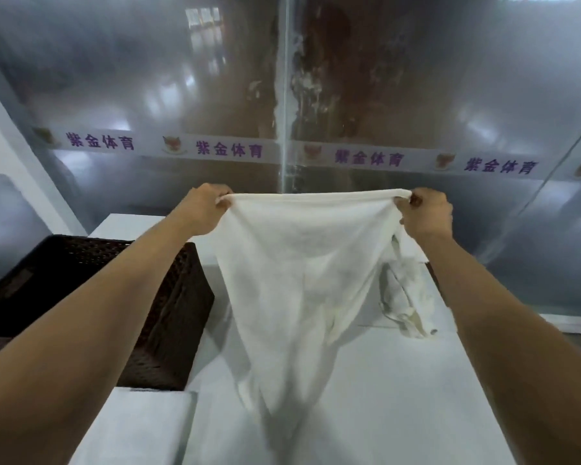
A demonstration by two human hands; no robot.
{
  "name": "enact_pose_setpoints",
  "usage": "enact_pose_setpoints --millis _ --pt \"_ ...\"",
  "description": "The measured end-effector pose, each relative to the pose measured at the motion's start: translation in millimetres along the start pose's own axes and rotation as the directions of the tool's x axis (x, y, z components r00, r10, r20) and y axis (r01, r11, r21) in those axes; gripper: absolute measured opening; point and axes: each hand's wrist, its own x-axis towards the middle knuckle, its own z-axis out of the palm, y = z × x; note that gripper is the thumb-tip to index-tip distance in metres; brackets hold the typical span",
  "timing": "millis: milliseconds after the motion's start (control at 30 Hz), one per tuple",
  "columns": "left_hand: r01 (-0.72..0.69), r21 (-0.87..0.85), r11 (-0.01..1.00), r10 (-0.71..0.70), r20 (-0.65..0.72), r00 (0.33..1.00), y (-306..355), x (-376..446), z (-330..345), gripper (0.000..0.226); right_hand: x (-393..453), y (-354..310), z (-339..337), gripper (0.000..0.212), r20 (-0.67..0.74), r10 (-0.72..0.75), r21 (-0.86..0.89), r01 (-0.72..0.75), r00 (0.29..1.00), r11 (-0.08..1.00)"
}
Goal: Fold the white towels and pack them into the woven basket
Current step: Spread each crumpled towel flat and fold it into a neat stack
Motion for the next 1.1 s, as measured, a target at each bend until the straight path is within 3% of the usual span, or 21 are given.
enact_pose_setpoints --millis 33,100,167,200,267,333,500,833,1100 --pt "0.082 -0.166 0.983 -0.088 -0.032 0.996 7 18 -2 0.017 19 -9 2 0.027 -0.002 0.057 0.128 -0.056 0.998 0.990" --pt "0.209 -0.568 0.796 -0.297 -0.067 0.952 26 51 -7 0.021 59 -31 7 0.023 0.038 0.164 0.398 -0.165 0.986 0.902" --pt "0.149 -0.810 0.568 -0.383 -0.099 0.919 44 81 -11 0.023 92 -51 10 0.012 0.126 0.227 0.664 -0.252 0.966 0.704" --pt "0.079 -0.854 0.514 -0.375 -0.141 0.916 55 94 -13 0.023 106 -59 9 0.009 0.150 0.239 0.748 -0.269 0.959 0.607" --pt "-0.055 -0.864 0.500 -0.334 -0.251 0.909 74 113 -18 0.021 131 -69 3 0.016 0.120 0.229 0.812 -0.229 0.966 0.537" --pt "-0.174 -0.831 0.529 -0.296 -0.373 0.879 88 130 -25 0.014 153 -77 -9 0.021 0.043 0.164 0.830 -0.127 0.986 0.544" --pt "-0.362 -0.752 0.551 -0.189 -0.535 0.823 110 149 -52 0.018 182 -86 -45 0.009 -0.143 0.002 0.850 0.122 0.990 0.513" --pt "-0.462 -0.718 0.521 -0.039 -0.561 0.827 104 75 -48 0.021 95 -50 -73 0.006 -0.251 -0.028 0.864 0.236 0.968 0.444" --pt "-0.383 -0.753 0.535 -0.020 -0.464 0.885 40 -77 -5 0.033 -75 6 -65 0.009 -0.186 0.038 0.847 0.141 0.982 0.512"
